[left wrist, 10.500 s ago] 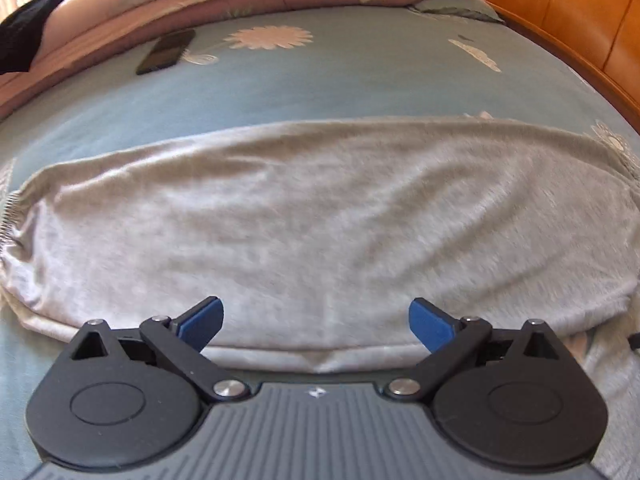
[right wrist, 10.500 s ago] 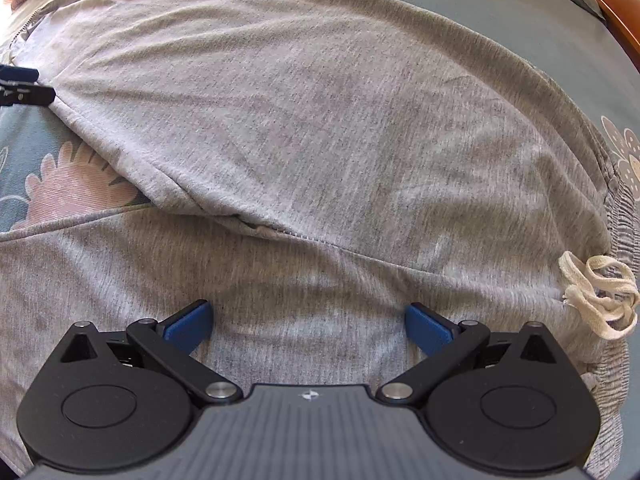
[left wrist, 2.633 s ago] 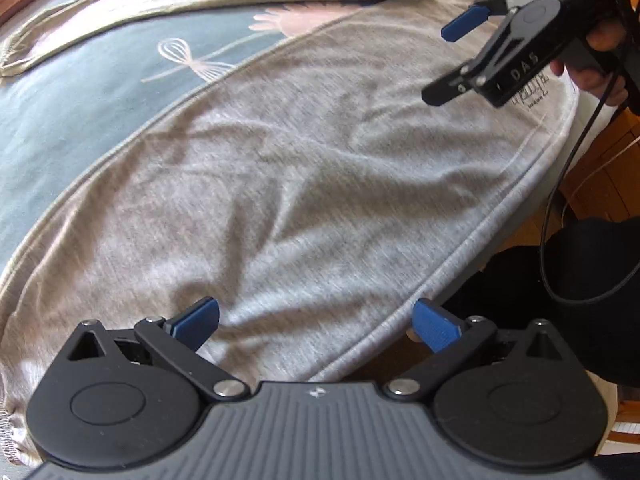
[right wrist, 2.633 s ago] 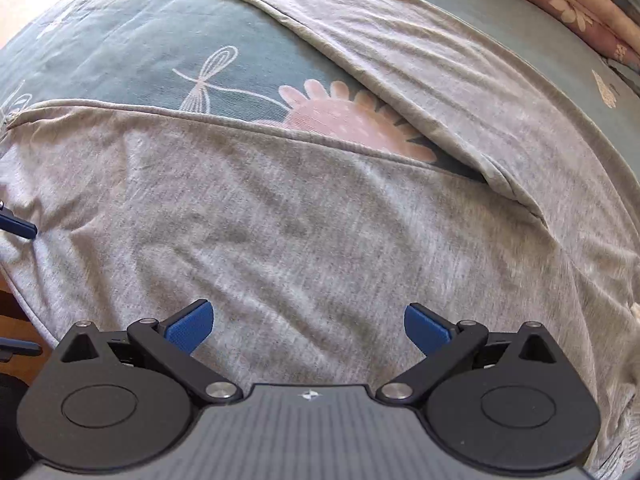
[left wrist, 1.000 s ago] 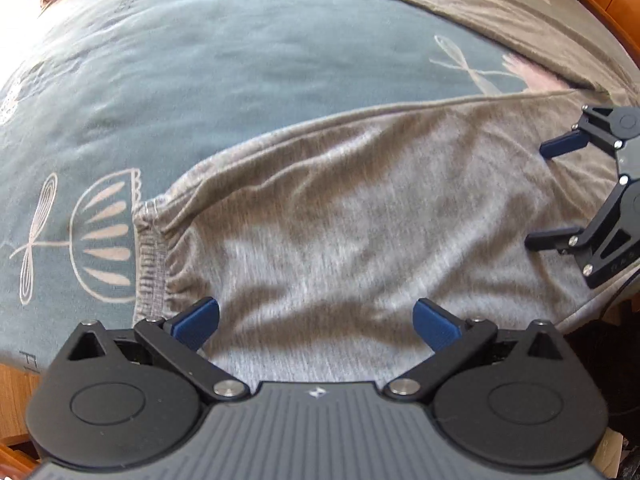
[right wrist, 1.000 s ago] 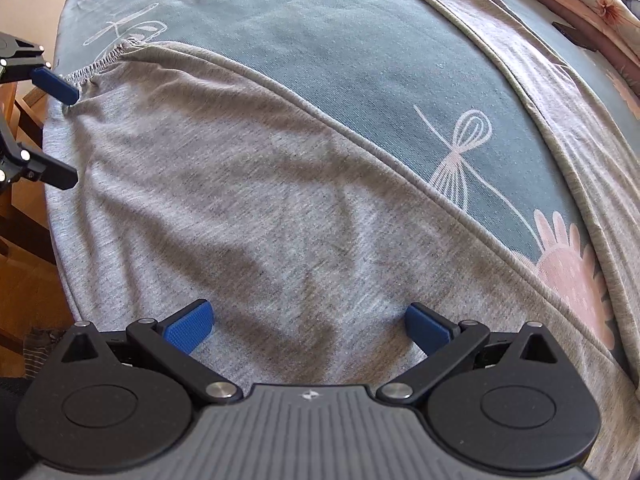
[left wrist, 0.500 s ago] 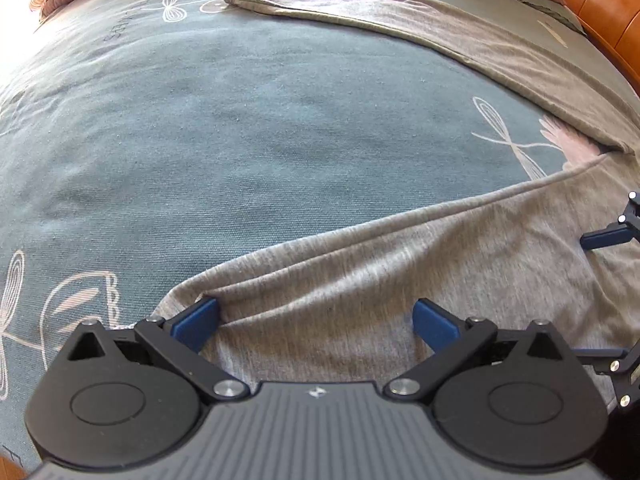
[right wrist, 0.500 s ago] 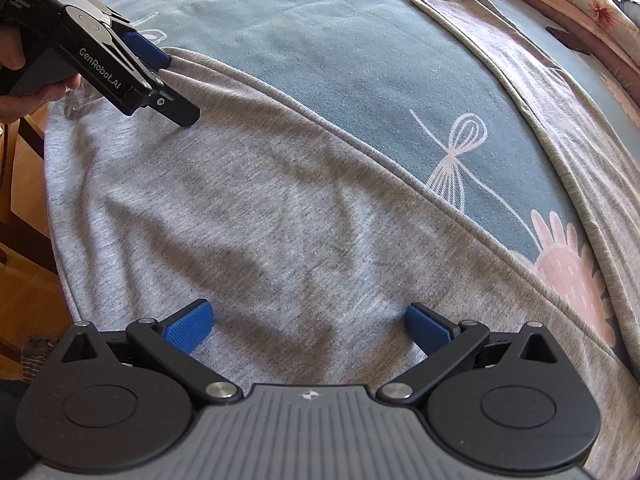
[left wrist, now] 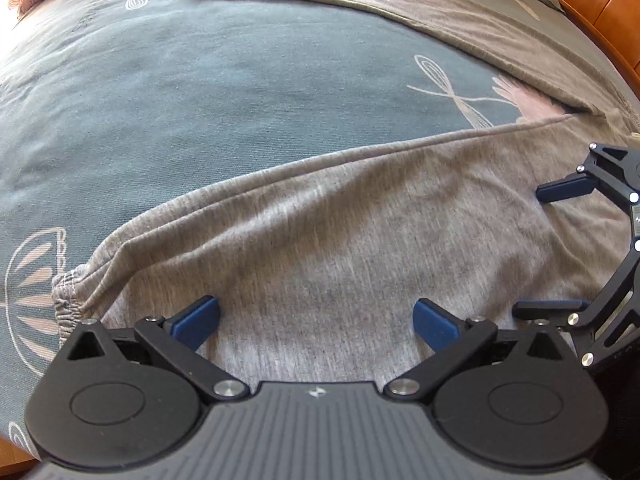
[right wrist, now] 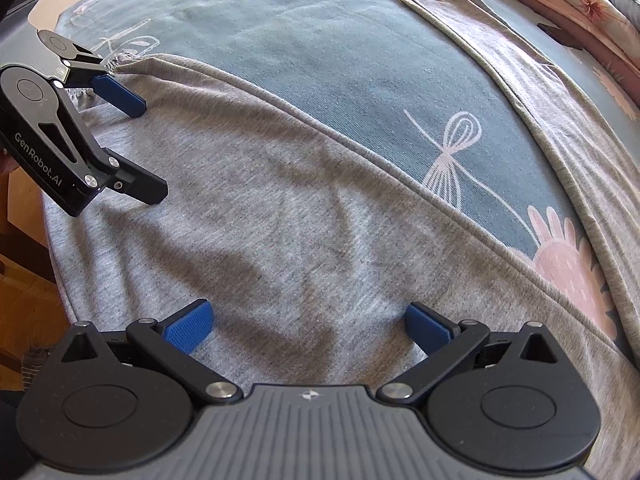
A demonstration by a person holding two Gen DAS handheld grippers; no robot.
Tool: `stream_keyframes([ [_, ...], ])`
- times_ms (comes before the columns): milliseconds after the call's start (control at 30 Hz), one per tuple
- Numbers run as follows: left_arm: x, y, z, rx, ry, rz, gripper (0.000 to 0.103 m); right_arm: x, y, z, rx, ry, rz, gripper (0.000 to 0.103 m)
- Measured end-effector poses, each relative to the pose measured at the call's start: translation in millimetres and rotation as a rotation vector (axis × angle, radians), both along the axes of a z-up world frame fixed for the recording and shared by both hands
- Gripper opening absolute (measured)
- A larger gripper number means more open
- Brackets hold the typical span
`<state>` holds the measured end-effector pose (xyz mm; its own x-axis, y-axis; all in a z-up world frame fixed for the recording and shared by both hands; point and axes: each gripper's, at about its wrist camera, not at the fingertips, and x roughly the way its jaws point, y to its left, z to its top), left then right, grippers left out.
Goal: Fold clothes
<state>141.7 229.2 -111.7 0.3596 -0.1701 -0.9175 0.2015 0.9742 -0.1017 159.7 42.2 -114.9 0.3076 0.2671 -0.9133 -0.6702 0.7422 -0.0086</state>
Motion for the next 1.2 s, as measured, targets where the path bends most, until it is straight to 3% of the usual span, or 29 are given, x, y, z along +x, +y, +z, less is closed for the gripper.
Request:
stream_keyframes([
  [233, -3.8, -10.8, -7.1, 0.072, -0.011, -0.022, 0.102, 2.7, 2.3, -0.3, -0.011, 0.009, -0.017, 0.103],
  [333, -7.4, -8.7, -8.5, 0.061, -0.038, 0.02, 0.102, 1.9, 1.7, -0.2, -0.009, 0.007, -0.013, 0.103],
  [500, 0.8, -14.2, -2.2, 0.085, -0.008, 0.022, 0.102, 5.2, -0.2, 4.8, -0.004, 0.024, -0.013, 0.103],
  [700, 20.0, -37.0, 24.2, 0.105, -0.083, -0.039, 0.102, 29.5, -51.6, 41.7, 0.1, -0.092, -0.211, 0.103],
  [833, 39.4, -59.7, 32.7, 0.078, -0.111, -0.087, 0.102, 60.9, -104.8, 55.5, 0.063, -0.22, -0.395, 0.103],
  [900, 49.7, -74.6, 33.7, 0.069, -0.123, -0.114, 0.102, 78.4, -131.5, 52.3, 0.035, -0.234, -0.484, 0.103],
  [1033, 63.9, -101.3, 32.4, 0.049, -0.126, -0.155, 0.102, 103.4, -182.3, 32.7, 0.013, -0.21, -0.637, 0.103],
  [1133, 71.7, -120.4, 30.5, 0.046, -0.118, -0.19, 0.102, 108.2, -197.9, 16.0, 0.025, -0.136, -0.653, 0.103],
  [1200, 77.5, -133.1, 30.3, 0.047, -0.11, -0.209, 0.102, 102.9, -199.2, 12.3, 0.087, -0.072, -0.636, 0.103],
])
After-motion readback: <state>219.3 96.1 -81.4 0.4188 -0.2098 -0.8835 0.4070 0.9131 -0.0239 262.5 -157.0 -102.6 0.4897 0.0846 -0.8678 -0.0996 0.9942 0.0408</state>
